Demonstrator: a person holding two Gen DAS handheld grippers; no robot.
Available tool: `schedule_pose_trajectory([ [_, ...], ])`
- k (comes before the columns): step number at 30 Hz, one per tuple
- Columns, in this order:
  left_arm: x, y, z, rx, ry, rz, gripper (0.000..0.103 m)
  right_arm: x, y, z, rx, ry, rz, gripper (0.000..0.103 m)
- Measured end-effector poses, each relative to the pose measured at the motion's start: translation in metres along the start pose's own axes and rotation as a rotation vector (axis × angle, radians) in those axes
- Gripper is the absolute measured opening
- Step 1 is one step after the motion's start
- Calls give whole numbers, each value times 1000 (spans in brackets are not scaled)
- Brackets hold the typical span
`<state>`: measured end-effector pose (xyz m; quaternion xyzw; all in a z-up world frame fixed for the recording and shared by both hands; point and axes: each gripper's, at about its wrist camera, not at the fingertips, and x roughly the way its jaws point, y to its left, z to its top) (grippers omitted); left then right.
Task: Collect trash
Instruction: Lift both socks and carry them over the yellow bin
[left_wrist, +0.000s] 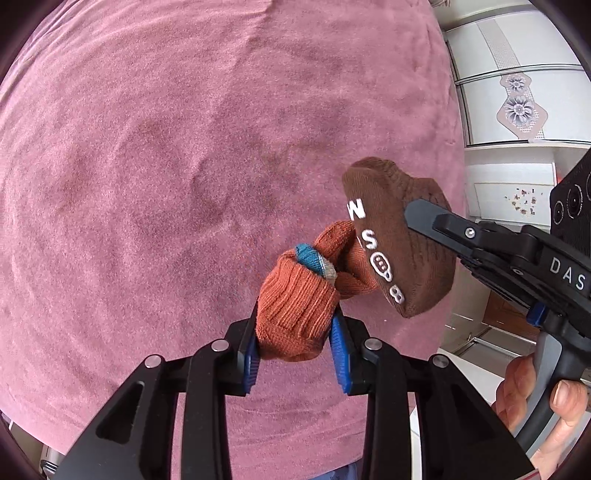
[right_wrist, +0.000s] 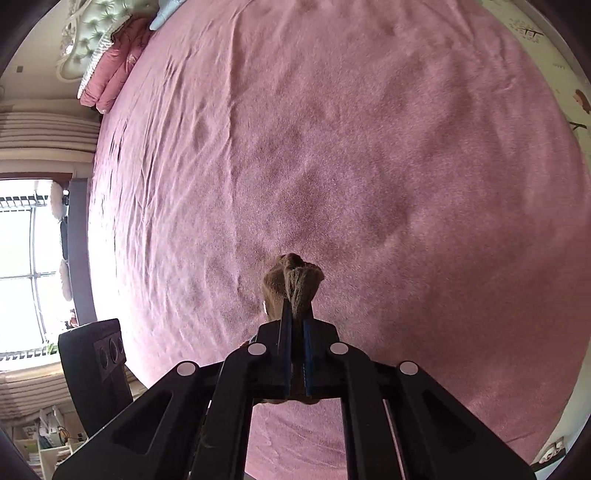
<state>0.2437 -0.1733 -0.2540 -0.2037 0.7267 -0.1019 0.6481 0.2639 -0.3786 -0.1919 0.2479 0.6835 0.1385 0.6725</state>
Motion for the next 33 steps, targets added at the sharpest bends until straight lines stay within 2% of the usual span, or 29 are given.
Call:
schedule_pose_trajectory([
  [8,-2,-36,-31,80,-2,-2,32,-62,-47,-50,73,-86,34,5],
  [14,8,-87,-64,169,14,2,32,-98,-87,-89,136,-153,26,5],
  [24,49,-174,-115,322,82,16,32,-157,-172,-147,266,-249,11,5],
  [33,96,-257,-141,414,142,28,32,-195,-249,-173,393,-317,13,5],
])
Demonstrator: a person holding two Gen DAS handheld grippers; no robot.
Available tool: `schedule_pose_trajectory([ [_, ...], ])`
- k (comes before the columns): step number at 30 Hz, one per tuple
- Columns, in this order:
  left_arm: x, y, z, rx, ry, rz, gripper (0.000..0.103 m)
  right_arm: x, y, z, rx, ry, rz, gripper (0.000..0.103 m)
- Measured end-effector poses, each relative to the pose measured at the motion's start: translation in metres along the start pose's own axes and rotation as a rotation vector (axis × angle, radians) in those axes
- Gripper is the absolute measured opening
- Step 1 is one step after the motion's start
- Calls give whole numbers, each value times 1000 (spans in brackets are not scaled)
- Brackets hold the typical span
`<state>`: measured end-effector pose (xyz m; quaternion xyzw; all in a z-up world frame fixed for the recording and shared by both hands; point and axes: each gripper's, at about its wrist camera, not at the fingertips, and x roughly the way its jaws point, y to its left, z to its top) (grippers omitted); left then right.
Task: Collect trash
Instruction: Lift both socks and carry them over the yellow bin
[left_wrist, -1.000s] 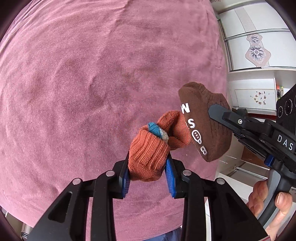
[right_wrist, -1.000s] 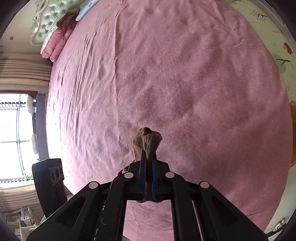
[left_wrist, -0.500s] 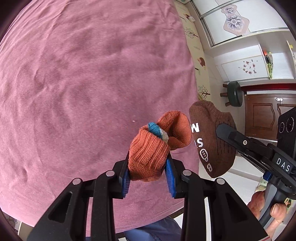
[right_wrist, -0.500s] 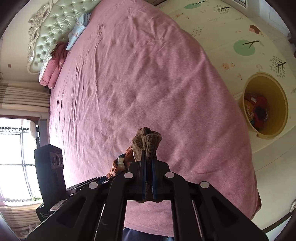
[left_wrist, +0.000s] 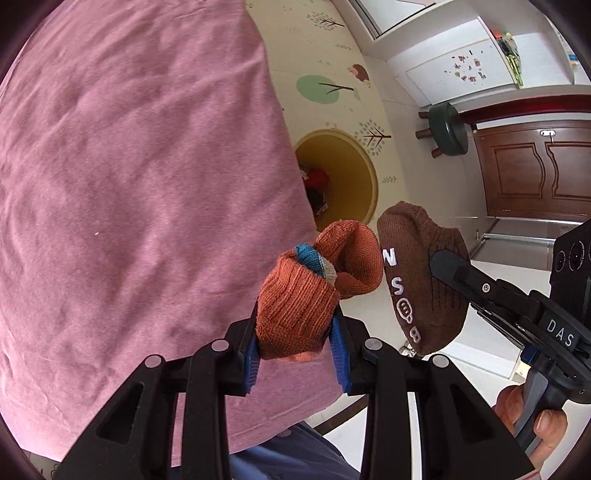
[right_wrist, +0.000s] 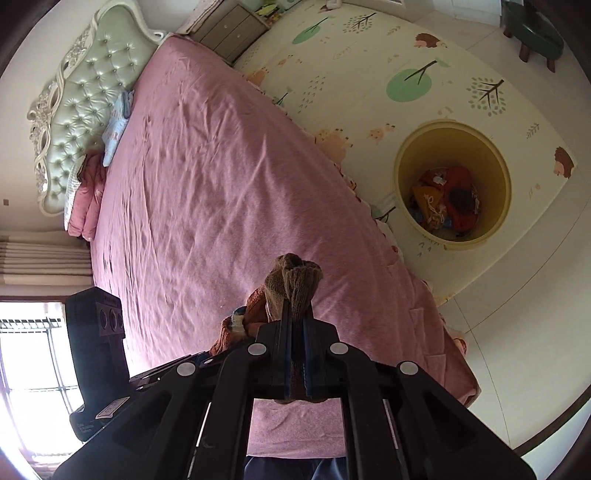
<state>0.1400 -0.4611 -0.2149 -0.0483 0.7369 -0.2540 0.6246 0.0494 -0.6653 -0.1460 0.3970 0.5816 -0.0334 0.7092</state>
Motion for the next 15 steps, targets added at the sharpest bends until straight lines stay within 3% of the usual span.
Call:
schedule_pose_trajectory([
  [15,56,-107,60,153,66,32,32,-39,-95,58,159,-110,-9,5],
])
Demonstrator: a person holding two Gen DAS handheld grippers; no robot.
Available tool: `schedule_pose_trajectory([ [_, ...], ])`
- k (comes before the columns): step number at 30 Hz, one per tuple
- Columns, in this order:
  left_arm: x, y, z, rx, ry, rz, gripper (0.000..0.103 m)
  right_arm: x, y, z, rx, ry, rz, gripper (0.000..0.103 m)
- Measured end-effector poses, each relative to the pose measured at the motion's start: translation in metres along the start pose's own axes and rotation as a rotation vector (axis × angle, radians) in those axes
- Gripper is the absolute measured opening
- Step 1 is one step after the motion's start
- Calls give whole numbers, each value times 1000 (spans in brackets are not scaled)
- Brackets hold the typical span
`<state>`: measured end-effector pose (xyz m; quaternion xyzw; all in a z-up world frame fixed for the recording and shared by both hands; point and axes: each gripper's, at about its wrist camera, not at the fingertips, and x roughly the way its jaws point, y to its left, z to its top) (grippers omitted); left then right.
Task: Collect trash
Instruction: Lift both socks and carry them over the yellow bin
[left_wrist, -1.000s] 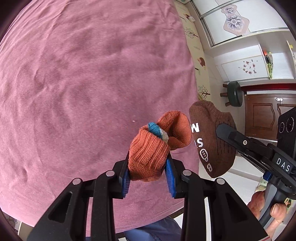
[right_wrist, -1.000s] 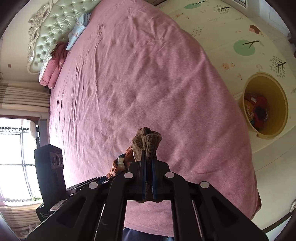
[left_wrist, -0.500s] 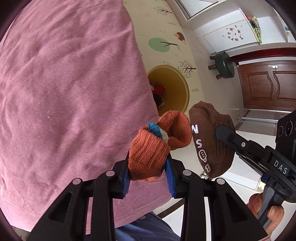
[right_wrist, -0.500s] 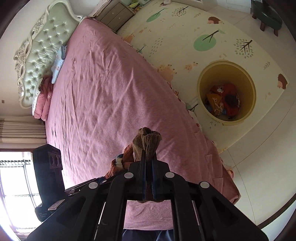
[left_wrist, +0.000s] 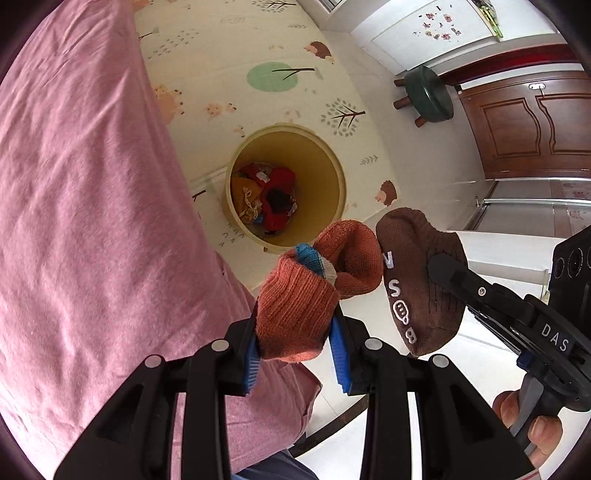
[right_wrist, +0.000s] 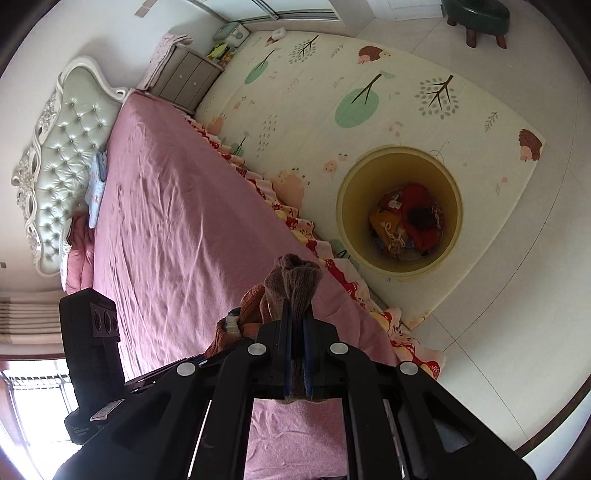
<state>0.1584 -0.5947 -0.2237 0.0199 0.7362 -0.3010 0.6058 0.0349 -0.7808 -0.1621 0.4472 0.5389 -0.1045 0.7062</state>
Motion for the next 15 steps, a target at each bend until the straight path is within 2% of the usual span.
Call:
schedule_pose_trajectory([
  [9,21,-29,43,59,34,24,32,6,-28,41,64,-30,-10,5],
  [15,30,-44,74,87,27,20,35,8,-37,64,100,-52,-16,10],
])
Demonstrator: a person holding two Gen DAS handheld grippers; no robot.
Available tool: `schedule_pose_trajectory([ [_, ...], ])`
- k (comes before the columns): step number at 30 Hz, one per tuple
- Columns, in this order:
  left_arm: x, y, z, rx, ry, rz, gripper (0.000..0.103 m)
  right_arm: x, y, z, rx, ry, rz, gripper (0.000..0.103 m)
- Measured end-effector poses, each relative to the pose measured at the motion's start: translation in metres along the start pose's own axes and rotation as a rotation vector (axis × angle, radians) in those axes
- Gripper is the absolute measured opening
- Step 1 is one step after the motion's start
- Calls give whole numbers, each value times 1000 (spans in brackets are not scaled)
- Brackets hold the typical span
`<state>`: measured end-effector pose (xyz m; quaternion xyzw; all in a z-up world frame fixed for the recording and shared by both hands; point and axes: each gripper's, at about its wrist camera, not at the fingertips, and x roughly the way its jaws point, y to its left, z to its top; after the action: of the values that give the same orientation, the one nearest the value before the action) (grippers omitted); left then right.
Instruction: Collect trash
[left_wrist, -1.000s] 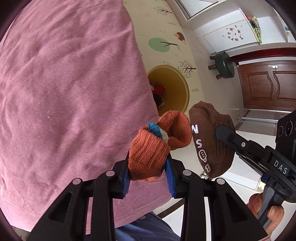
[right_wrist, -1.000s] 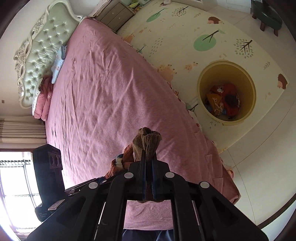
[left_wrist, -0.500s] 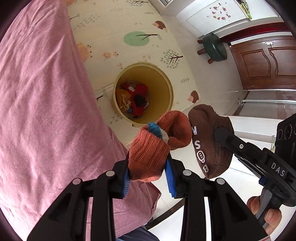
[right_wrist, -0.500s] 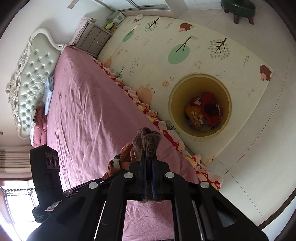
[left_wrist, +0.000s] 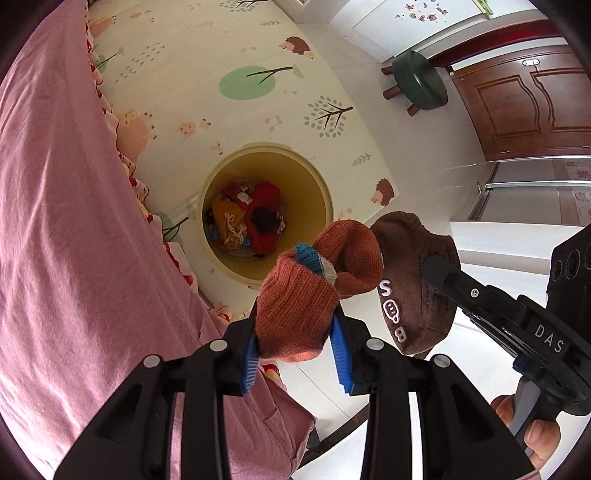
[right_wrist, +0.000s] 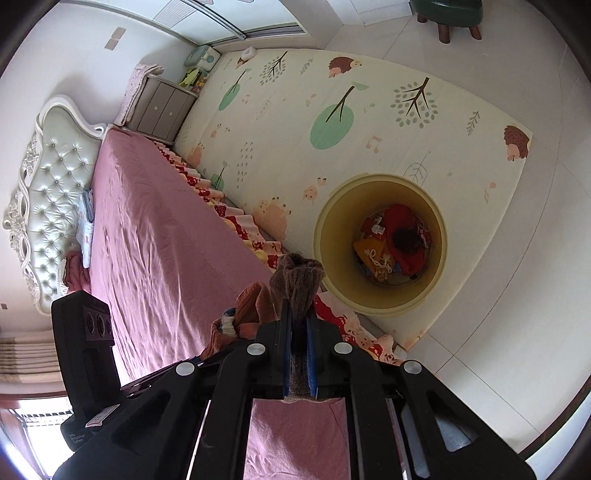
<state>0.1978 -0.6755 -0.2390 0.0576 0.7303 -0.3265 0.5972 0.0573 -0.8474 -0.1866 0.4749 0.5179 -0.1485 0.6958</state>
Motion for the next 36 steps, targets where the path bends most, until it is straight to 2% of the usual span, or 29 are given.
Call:
schedule_pose_trajectory([
  [1,0,-1,4,1,-1,0,42,0,-2,4,9,-3,4,18],
  [2,-1,-1,7,1,-5,3,53,-1,-5,8,20,-10,6,25],
  [3,-2,-2,10,1,-11,9,60,-3,-6,11,31,-22,2,37],
  [4,-3,-3,13,0,-17,17,69,-6,-7,14,38,-33,1,42],
  [7,-5,-6,18,12,-15,32,72,-10,-10,20,54,-45,3,42],
  [17,-19,-3,6,46,-43,72,72,-9,8,4,21,-13,4,42],
  [22,-40,12,-10,18,-74,64,72,-14,32,-11,-27,-3,12,42],
  [28,-75,43,-44,-43,-133,97,72,-12,66,-40,-101,33,22,42],
  [36,-116,103,-111,-160,-192,125,72,11,125,-109,-235,140,29,42],
])
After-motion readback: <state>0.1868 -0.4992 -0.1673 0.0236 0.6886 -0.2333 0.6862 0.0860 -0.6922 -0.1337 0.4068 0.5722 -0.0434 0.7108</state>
